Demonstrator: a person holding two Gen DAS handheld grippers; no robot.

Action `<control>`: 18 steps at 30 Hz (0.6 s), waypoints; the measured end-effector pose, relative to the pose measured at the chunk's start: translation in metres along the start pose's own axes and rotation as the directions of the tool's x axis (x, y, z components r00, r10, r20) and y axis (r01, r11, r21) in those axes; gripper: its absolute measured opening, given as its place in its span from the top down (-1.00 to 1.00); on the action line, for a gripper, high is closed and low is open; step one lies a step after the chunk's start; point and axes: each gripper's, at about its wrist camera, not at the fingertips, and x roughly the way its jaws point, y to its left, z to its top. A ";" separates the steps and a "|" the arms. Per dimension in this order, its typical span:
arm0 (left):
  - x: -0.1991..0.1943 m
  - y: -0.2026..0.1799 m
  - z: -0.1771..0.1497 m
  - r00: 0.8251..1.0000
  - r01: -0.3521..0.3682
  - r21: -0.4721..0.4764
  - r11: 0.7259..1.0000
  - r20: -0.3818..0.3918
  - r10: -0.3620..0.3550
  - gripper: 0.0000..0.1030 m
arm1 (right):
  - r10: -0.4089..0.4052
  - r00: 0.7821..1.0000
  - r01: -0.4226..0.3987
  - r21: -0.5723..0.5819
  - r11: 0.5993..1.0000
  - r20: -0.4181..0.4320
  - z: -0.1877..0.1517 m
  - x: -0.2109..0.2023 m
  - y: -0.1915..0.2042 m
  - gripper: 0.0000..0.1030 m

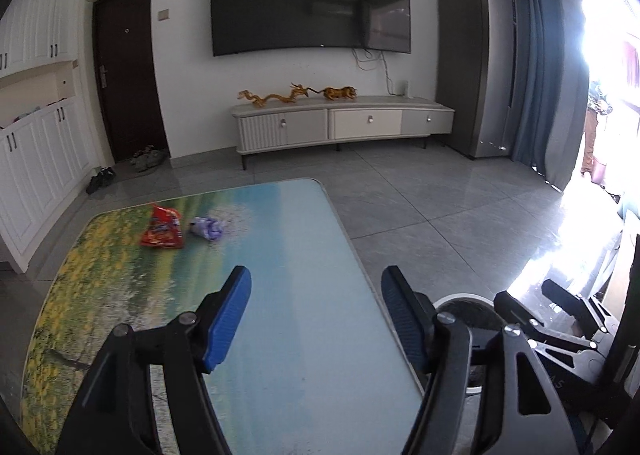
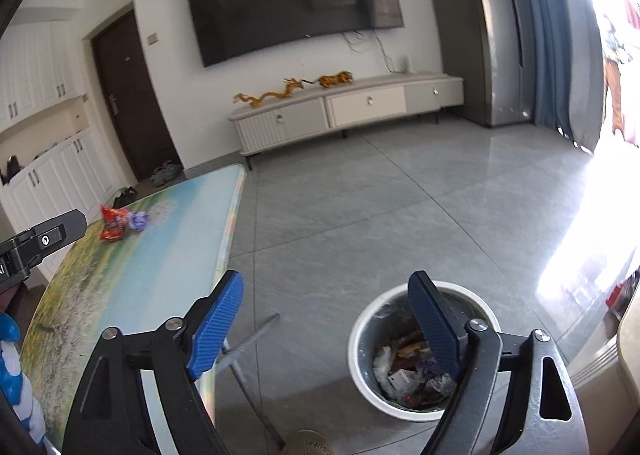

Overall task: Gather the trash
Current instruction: 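Move both open grippers back over the table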

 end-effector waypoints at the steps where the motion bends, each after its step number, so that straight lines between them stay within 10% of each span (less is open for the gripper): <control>1: -0.008 0.010 -0.001 1.000 -0.019 -0.006 1.000 0.014 0.019 -0.31 | 0.010 1.000 -0.010 -0.017 1.000 0.005 0.002 -0.004 0.009 -0.68; 18: -0.067 0.129 -0.023 0.985 -0.134 -0.166 0.977 0.082 0.149 -0.36 | 0.100 0.991 -0.079 -0.223 0.972 0.085 0.019 -0.060 0.117 -0.83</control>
